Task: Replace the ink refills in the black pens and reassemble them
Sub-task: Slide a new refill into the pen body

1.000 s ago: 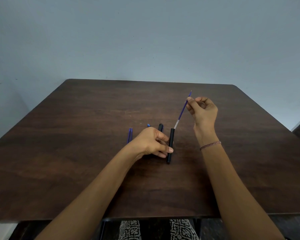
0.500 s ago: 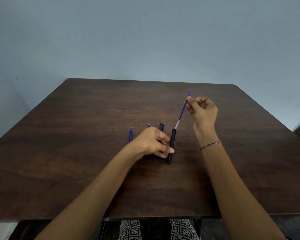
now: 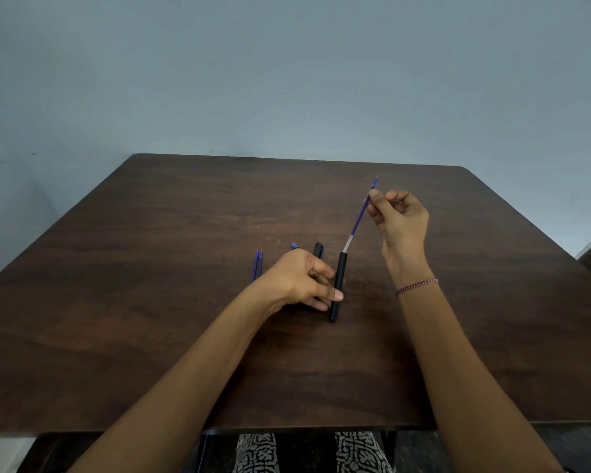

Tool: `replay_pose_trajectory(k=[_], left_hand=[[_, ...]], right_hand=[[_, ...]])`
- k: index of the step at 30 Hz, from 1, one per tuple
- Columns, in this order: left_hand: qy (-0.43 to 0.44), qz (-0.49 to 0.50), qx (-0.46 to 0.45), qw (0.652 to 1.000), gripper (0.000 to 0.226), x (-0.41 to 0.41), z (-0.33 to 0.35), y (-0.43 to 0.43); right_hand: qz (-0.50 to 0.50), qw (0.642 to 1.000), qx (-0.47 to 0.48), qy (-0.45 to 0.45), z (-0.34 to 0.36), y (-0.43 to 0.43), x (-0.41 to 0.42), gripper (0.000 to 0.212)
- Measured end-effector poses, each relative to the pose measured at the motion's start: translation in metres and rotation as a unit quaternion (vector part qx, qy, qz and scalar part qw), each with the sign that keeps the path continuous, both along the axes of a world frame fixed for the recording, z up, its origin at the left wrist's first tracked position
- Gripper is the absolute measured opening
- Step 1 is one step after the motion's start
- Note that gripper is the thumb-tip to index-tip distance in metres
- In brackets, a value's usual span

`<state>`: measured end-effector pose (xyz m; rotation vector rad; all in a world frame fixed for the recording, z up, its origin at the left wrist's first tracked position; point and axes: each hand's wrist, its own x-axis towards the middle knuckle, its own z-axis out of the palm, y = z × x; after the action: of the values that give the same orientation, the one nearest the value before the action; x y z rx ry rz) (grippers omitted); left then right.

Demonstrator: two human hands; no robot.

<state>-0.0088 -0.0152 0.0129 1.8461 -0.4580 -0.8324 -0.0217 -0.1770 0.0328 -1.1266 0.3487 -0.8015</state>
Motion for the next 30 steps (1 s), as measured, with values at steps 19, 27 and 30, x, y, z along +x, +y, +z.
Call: replay_pose_trajectory(k=[19,27,30], left_hand=[[-0.022,0.042,-0.025,0.999,0.052,0.003,0.0,0.003],[-0.031,0.085,-0.048,0.995,0.054,0.005,0.002,0.005],[-0.039,0.094,-0.05,0.994,0.054,0.006,0.002,0.005]], right_hand=[[0.19,0.965,-0.147,0.103,-0.008,0.004,0.005,0.021],[0.279,0.929,-0.217,0.114,-0.008,0.007,0.002,0.032],[0.269,0.93,-0.224,0.108,-0.007,0.007,0.002,0.03]])
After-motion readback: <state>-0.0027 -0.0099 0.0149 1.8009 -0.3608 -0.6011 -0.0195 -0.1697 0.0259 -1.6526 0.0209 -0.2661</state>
